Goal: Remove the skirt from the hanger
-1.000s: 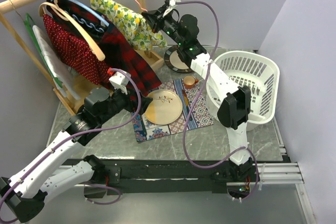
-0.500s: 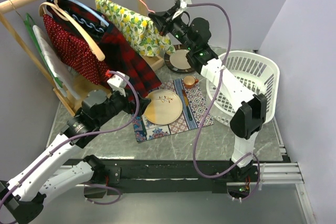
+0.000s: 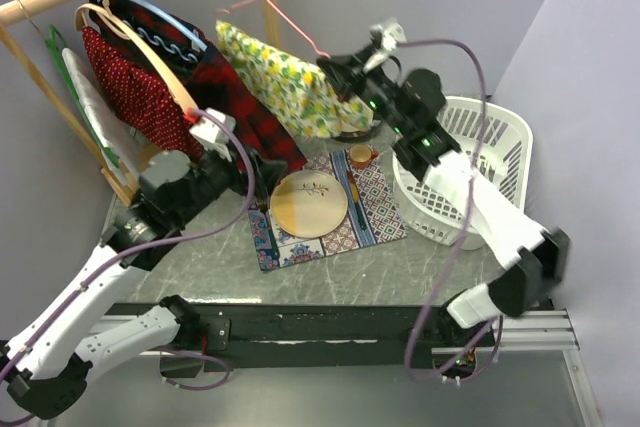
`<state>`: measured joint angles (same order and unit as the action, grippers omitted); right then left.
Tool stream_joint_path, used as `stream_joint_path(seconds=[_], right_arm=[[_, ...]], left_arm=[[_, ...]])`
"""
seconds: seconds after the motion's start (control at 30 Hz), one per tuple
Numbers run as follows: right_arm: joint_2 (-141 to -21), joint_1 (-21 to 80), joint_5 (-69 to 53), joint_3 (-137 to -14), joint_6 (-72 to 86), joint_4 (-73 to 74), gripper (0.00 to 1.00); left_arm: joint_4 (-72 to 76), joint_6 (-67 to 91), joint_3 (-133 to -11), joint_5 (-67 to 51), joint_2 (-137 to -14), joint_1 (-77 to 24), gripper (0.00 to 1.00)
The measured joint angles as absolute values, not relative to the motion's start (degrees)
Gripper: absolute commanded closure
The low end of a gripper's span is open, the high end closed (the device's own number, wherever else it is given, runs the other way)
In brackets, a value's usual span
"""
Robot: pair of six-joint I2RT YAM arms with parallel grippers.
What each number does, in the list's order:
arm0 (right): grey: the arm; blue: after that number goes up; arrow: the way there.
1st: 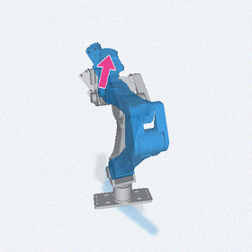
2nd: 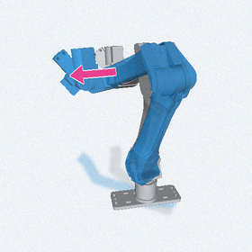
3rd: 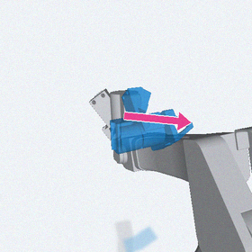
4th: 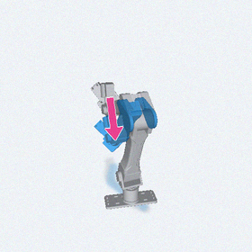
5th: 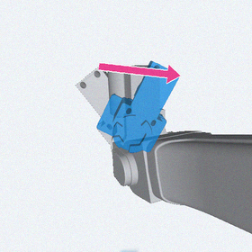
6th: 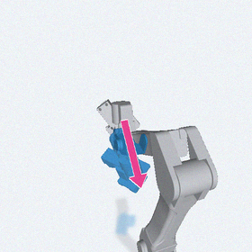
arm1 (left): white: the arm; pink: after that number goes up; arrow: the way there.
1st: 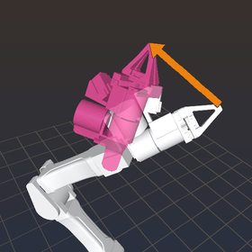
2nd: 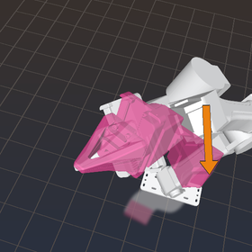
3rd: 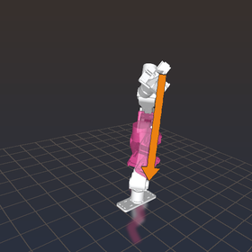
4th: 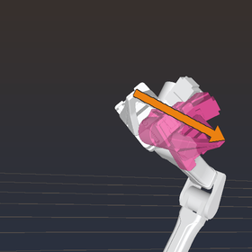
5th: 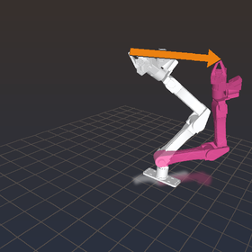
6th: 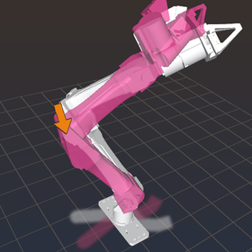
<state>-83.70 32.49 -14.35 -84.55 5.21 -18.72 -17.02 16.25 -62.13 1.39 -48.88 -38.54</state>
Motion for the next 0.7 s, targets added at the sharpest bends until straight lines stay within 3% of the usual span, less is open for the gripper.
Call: stream_joint_path(seconds=[0.3,0.4,0.7], right_arm=[[-61.73,32.51,-12.93,-63.83,5.23,-15.92,1.00],[-55.11,32.53,-13.02,-57.19,5.37,-14.68,1.00],[-37.82,32.77,-13.06,-45.50,7.46,-11.27,1.00]], left_arm=[[-16.43,15.86,-82.89,4.84,-58.67,-38.54,0.01],[-16.32,15.92,-89.19,5.02,-64.10,-38.54,0.05],[-15.05,18.26,-94.28,-2.90,-75.20,-38.44,0.12]])
